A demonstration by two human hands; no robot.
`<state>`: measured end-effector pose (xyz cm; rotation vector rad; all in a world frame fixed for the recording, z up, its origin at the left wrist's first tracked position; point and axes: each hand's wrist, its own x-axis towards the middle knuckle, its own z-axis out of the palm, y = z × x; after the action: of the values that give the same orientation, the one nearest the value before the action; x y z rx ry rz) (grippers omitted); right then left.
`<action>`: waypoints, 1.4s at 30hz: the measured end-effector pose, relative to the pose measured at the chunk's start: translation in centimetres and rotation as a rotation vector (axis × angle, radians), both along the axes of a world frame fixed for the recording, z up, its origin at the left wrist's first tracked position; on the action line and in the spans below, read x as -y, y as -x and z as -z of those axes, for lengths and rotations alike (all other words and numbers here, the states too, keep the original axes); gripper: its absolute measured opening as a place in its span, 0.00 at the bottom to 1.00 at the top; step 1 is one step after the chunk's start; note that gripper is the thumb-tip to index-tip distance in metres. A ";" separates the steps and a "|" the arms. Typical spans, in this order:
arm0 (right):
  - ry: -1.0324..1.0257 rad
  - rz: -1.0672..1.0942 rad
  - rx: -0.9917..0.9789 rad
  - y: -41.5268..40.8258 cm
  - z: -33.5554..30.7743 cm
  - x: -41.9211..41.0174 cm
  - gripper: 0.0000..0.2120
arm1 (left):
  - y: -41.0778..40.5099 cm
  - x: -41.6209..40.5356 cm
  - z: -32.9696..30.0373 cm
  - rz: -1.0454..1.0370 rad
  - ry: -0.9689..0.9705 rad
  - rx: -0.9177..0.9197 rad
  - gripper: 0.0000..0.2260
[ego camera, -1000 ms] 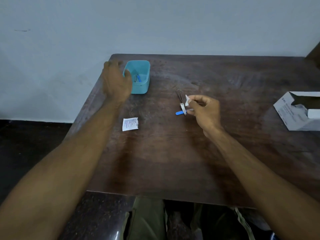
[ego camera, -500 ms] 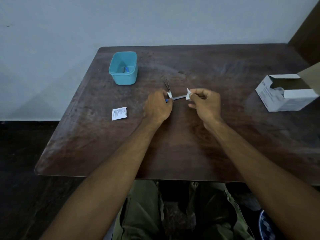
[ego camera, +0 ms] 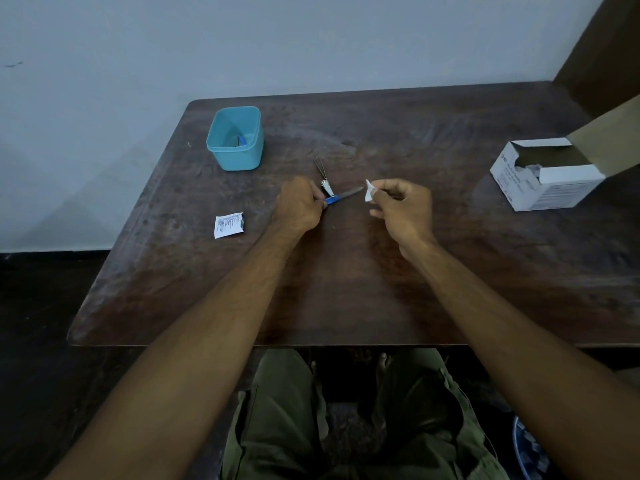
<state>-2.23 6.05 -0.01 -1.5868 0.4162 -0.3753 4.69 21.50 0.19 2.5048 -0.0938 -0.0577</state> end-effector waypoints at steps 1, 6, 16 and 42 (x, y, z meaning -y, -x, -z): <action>0.003 -0.001 -0.001 0.1 0.0 0.0 0.06 | 0.2 -0.1 -0.2 0.004 0.019 -0.012 0.02; -0.008 0.005 0.020 0.5 -0.1 -0.1 0.06 | 1.8 -0.3 -1.0 -0.022 0.208 -0.193 0.06; 0.715 -0.140 0.295 2.9 -0.2 -0.9 0.08 | 6.8 -0.9 0.6 -0.228 1.077 -0.413 0.09; 1.104 -0.345 0.196 2.5 -0.2 -3.7 0.09 | 7.7 -1.2 0.9 -0.146 1.116 -0.331 0.06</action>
<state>-4.76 9.73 0.21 -2.6026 -0.2998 -0.5250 -3.03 22.73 -0.70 1.3586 0.1583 -0.2745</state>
